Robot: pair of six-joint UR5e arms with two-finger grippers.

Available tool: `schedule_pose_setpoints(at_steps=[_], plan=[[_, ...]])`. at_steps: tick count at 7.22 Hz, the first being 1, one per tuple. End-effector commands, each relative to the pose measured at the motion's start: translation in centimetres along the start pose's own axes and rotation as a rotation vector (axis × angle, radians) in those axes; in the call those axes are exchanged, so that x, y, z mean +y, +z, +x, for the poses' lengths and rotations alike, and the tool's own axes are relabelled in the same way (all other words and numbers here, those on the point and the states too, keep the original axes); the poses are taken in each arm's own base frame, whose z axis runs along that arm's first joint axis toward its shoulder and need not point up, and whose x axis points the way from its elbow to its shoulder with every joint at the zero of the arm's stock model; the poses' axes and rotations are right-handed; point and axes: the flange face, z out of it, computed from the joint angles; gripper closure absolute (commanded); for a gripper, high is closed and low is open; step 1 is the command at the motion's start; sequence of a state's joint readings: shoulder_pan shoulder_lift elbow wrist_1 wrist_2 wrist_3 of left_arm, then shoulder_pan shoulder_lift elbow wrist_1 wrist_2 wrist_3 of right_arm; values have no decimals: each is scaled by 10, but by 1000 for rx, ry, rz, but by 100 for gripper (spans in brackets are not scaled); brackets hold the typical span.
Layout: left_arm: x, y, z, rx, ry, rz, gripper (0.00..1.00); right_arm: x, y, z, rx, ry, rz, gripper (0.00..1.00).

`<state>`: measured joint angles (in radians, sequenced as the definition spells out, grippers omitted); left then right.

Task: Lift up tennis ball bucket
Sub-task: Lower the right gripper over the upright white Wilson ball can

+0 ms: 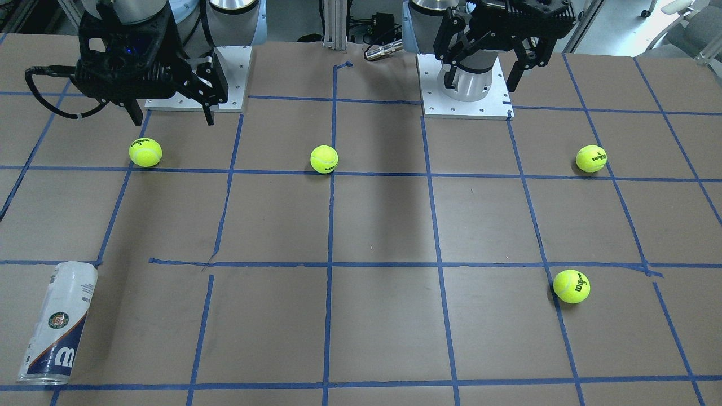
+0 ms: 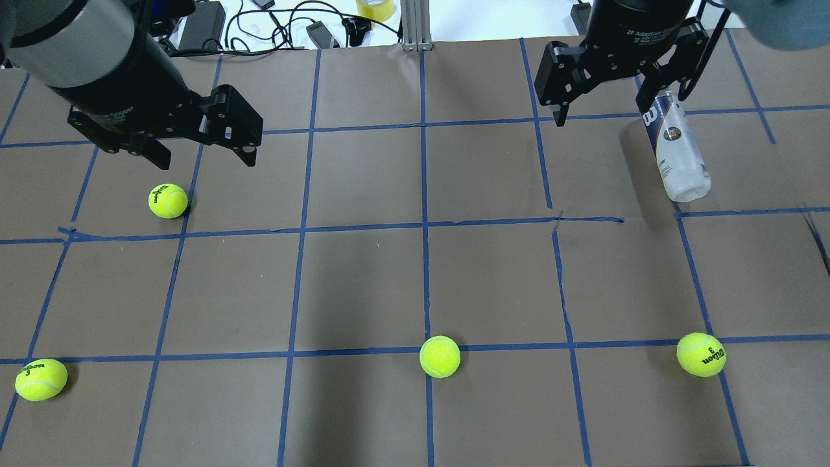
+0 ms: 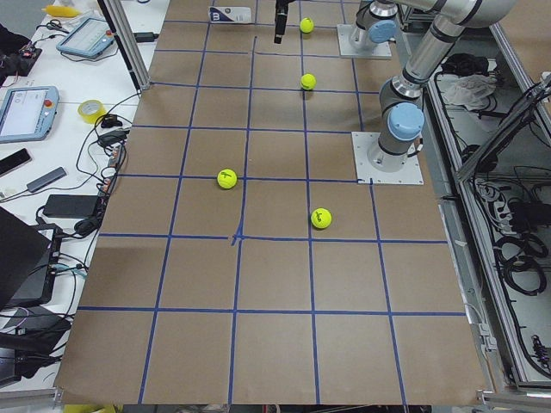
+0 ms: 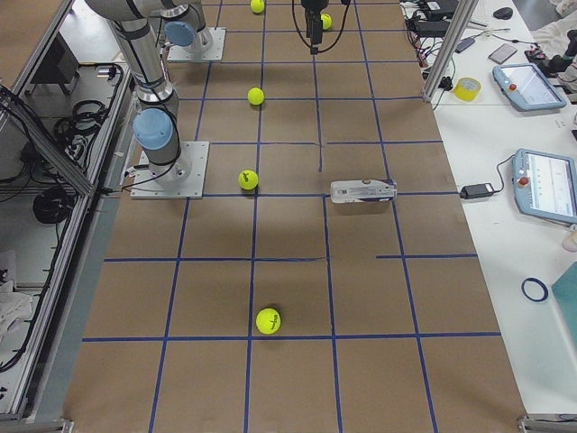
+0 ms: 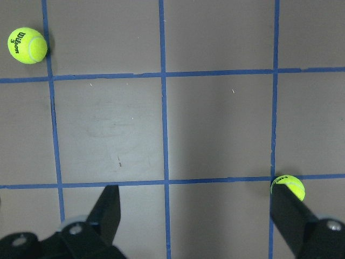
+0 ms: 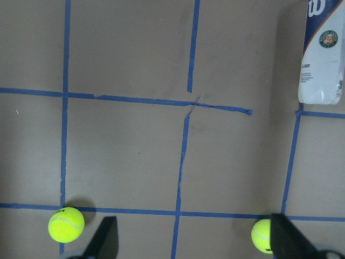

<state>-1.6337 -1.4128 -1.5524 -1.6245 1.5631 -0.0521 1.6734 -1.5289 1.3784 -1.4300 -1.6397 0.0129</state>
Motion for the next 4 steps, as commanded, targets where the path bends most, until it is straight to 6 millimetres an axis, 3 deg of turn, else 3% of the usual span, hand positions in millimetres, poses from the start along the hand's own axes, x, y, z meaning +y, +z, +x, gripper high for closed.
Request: schedule_pose_setpoints(at_steps=[1,4], plan=[[0,0,0,0,1,0,0,0,2,15,-1,30,-12,0],[0,0,1,0,1,0,0,-6,5,31,-1,60,-14,0]])
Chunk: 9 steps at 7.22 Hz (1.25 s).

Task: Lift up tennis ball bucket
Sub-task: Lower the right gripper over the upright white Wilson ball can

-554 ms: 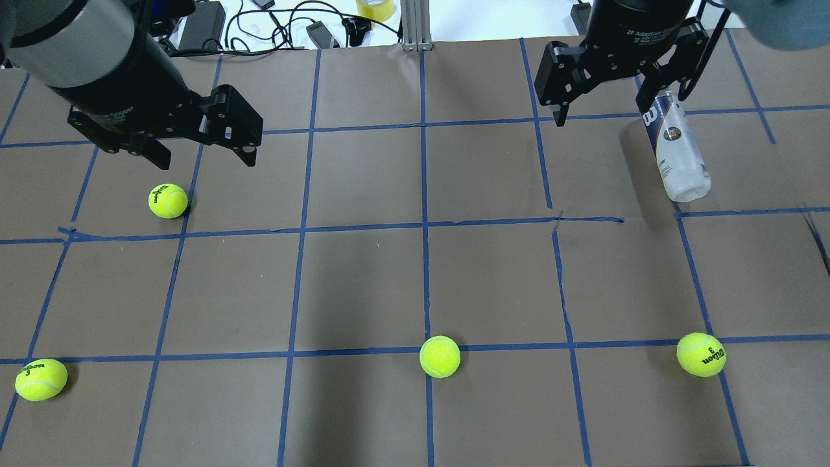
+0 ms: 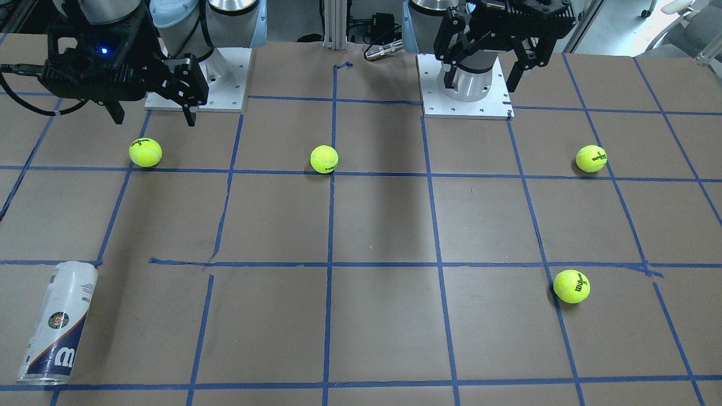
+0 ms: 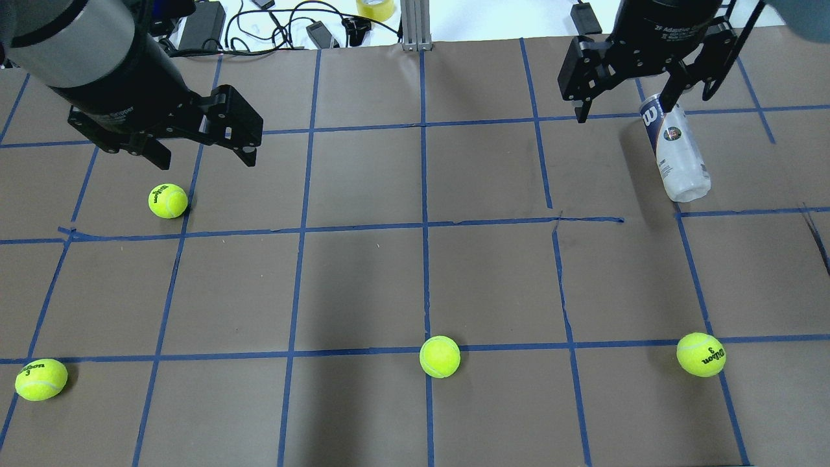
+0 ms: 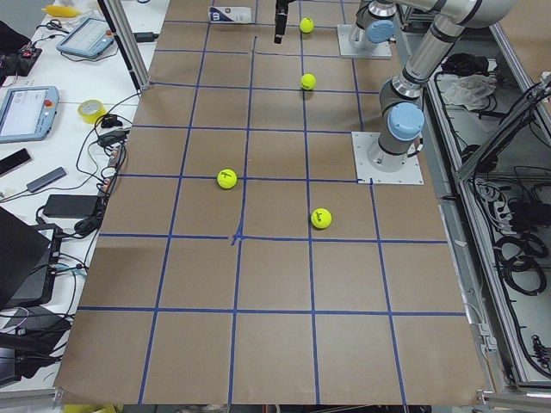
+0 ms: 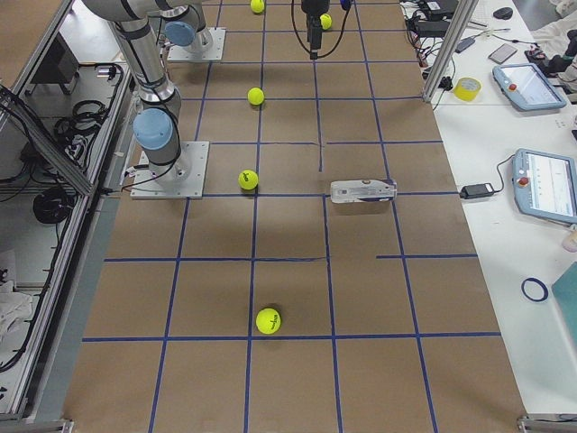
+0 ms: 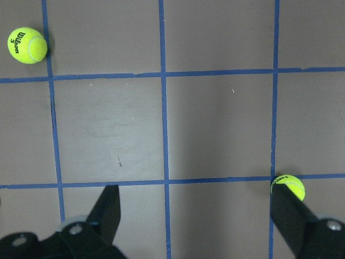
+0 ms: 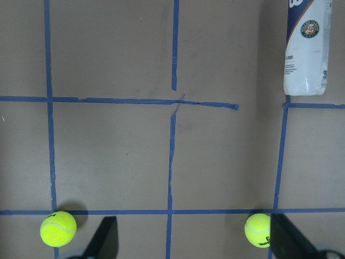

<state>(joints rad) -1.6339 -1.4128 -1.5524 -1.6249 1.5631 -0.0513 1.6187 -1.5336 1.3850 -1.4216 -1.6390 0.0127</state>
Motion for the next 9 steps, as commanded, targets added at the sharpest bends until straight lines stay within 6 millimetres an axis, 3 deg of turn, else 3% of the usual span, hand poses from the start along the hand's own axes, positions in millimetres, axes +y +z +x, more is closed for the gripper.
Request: schedule_pose_setpoints(at_steps=[1,2,4,5,6,7,8,9], plan=[[0,0,0,0,-1,0,0,-3,2,4,1,11,0,0],[0,0,1,0,2,0,0,-11,13,6,1,20,-26,0],[0,0,1,0,2,0,0,-27,26,37,-29,83,-50,0],[0,0,0,0,-1,0,0,-47,36,47,-34,102,-51,0],[0,0,0,0,-1,-1,0,-80,59,55,-19,109,-43,0],[0,0,0,0,1,0,0,-98,75,73,-16,142,-33,0],[0,0,1,0,1,0,0,-134,109,107,13,175,2,0],[0,0,1,0,2,0,0,-157,141,142,23,206,-13,0]])
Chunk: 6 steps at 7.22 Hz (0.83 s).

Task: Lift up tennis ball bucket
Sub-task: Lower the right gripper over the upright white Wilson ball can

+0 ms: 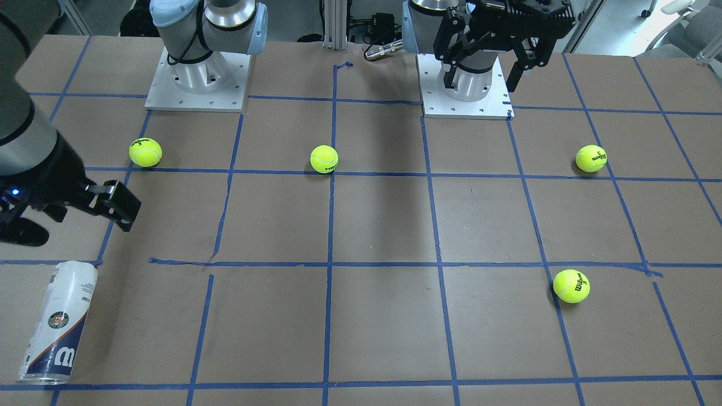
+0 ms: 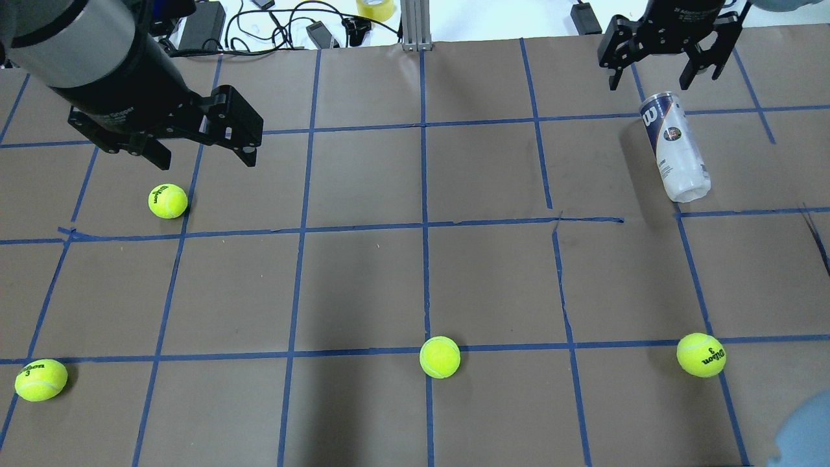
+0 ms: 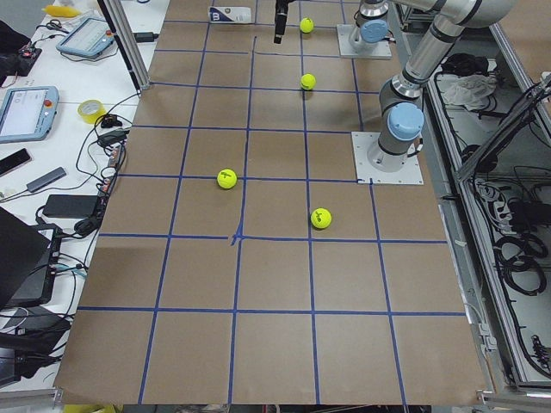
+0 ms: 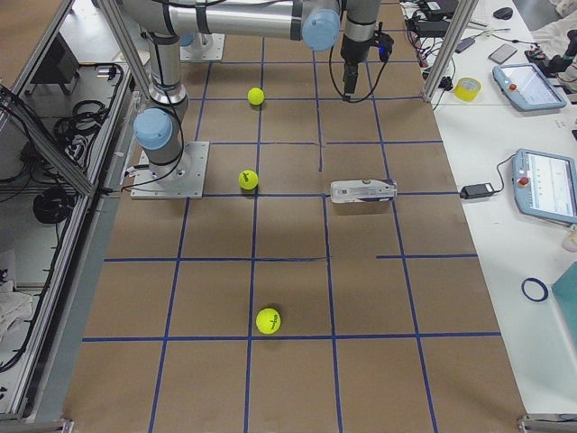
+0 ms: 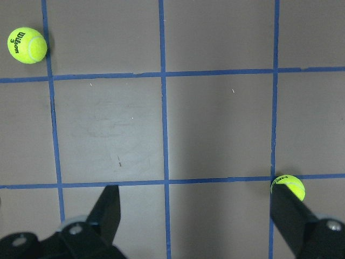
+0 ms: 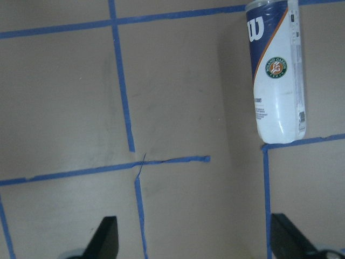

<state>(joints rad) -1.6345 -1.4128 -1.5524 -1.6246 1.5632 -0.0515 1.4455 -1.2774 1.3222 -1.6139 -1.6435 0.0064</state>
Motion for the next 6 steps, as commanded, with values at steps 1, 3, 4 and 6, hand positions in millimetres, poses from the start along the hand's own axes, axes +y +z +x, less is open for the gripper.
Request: schedule_pose_setpoints(at_steps=[1,3,4,6], plan=[[0,0,0,0,2,0,0,-60,56,58,17,37,-8,0],[0,0,0,0,2,0,0,-108,95,82,39,7,36,0],[0,0,0,0,0,0,0,-127,129,91,46,-31,50,0],[0,0,0,0,0,0,0,-145,186,109,32,-86,32,0]])
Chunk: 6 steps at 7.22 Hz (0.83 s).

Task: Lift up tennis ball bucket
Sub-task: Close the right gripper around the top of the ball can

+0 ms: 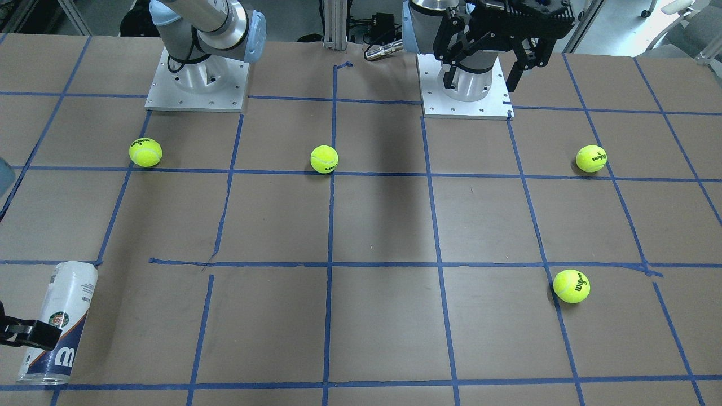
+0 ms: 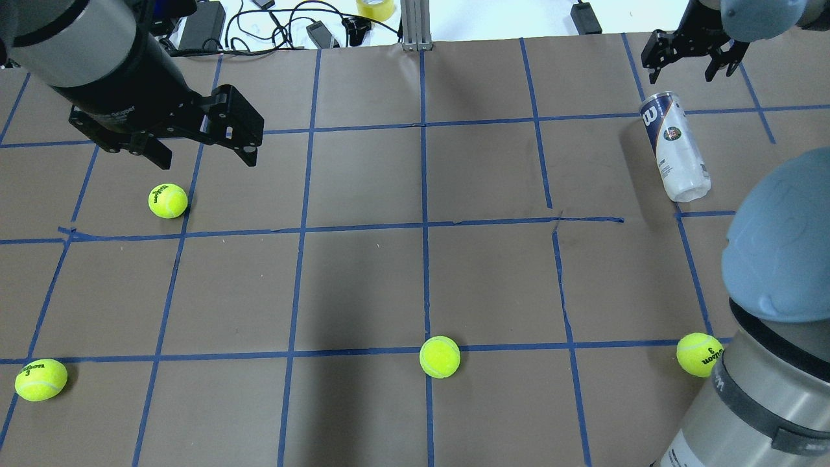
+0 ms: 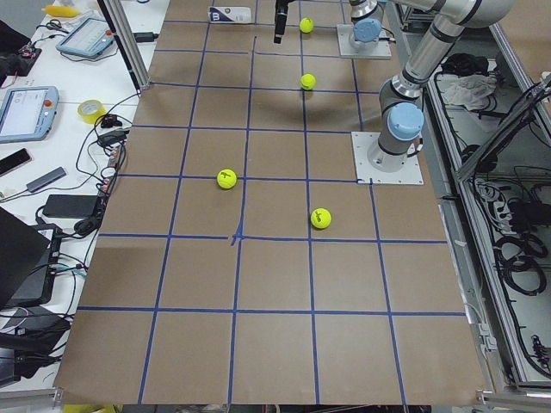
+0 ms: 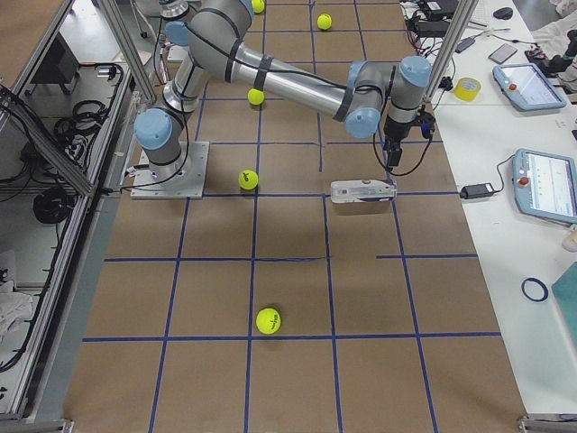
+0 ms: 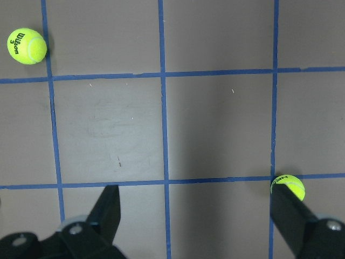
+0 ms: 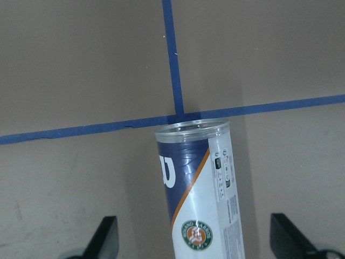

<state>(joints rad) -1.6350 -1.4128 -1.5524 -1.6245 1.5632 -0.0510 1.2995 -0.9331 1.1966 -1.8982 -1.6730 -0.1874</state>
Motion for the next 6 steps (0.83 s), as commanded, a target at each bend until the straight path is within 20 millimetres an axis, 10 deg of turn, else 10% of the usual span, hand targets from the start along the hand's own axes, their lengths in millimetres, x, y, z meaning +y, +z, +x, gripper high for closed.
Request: schedule_pose_setpoints(at_steps=[1,6], plan=[[0,0,0,2,1,0,0,-11,45,21,-7,-69,-9,0],[0,1,0,0,-1,-2,0,-16,105,24,-120,-129,-23,0]])
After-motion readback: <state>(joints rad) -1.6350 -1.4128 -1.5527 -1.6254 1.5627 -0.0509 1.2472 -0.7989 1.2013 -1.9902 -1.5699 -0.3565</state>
